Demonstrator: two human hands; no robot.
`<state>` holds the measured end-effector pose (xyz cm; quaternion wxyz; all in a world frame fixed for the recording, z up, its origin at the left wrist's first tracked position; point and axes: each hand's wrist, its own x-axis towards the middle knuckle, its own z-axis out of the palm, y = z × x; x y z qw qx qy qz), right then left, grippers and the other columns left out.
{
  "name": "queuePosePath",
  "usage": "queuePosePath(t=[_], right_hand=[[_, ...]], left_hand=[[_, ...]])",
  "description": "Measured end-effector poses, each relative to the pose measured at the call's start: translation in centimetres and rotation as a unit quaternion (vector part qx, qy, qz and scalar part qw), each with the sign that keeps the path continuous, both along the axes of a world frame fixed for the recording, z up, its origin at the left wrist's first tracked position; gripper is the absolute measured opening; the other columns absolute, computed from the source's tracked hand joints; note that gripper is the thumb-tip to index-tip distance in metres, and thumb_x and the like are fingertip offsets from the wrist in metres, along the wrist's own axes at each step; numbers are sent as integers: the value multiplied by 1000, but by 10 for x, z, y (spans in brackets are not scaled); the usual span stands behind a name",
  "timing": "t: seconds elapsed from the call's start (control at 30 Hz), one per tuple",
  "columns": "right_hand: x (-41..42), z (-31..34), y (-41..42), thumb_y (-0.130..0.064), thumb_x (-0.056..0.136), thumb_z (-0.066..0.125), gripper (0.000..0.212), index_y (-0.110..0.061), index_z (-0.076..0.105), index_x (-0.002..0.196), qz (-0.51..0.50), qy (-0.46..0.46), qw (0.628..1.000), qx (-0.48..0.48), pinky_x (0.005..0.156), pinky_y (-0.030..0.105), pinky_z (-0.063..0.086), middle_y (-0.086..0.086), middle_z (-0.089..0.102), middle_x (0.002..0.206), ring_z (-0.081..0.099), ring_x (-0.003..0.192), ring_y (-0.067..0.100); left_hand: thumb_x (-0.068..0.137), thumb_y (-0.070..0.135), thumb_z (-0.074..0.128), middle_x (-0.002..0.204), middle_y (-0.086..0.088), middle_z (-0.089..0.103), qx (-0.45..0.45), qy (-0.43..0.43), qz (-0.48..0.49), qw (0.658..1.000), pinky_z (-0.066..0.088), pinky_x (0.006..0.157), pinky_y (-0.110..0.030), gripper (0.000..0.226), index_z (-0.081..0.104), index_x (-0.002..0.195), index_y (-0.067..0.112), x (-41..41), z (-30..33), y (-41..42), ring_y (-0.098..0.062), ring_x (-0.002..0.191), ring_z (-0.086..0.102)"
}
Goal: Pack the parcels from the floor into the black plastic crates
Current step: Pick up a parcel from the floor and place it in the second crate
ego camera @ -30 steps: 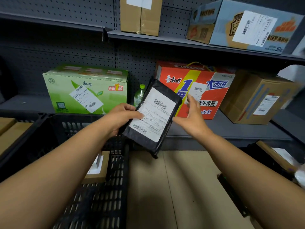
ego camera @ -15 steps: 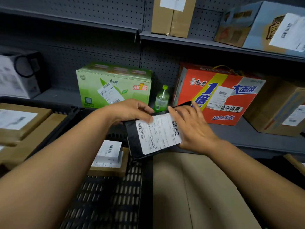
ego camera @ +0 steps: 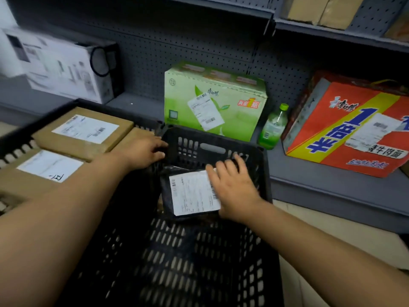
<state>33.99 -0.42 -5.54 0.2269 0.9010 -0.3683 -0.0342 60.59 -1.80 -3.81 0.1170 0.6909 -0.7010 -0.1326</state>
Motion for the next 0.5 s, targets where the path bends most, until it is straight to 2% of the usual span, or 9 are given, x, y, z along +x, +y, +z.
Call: queuePosePath(t=[0.07, 0.13, 0.3, 0.5], right_hand=[[20, -28, 3, -41, 62, 74, 102, -8, 22, 144, -40, 29, 995, 86, 112, 59, 9, 14, 37, 129, 34, 120, 34], [35, -57, 5, -47, 63, 76, 106, -11, 18, 144, -83, 32, 983, 158, 112, 59, 13, 13, 32, 135, 28, 126, 32], [52, -121, 14, -53, 60, 78, 109, -16, 19, 144, -146, -15, 946, 290, 111, 57, 16, 11, 29, 142, 26, 130, 33], [48, -157, 14, -59, 63, 71, 104, -21, 17, 143, -151, -72, 939, 299, 113, 48, 15, 6, 32, 136, 30, 124, 27]], left_hand=[[91, 25, 58, 157, -7, 17, 15, -17, -8, 1000, 17, 114, -28, 52, 43, 140, 16, 8, -17, 2, -20, 144, 16], [91, 20, 58, 159, -5, 6, 5, 13, -5, 1000, 12, 115, -27, 53, 41, 141, 15, 13, -26, -1, -18, 146, 5], [92, 13, 54, 159, -1, 6, -15, 71, -10, 997, 8, 116, -29, 50, 42, 141, 17, 22, -35, -7, -16, 146, 0], [93, 13, 51, 159, 1, 8, -35, 79, -14, 996, 8, 117, -30, 49, 43, 140, 19, 30, -48, -14, -15, 146, -1]])
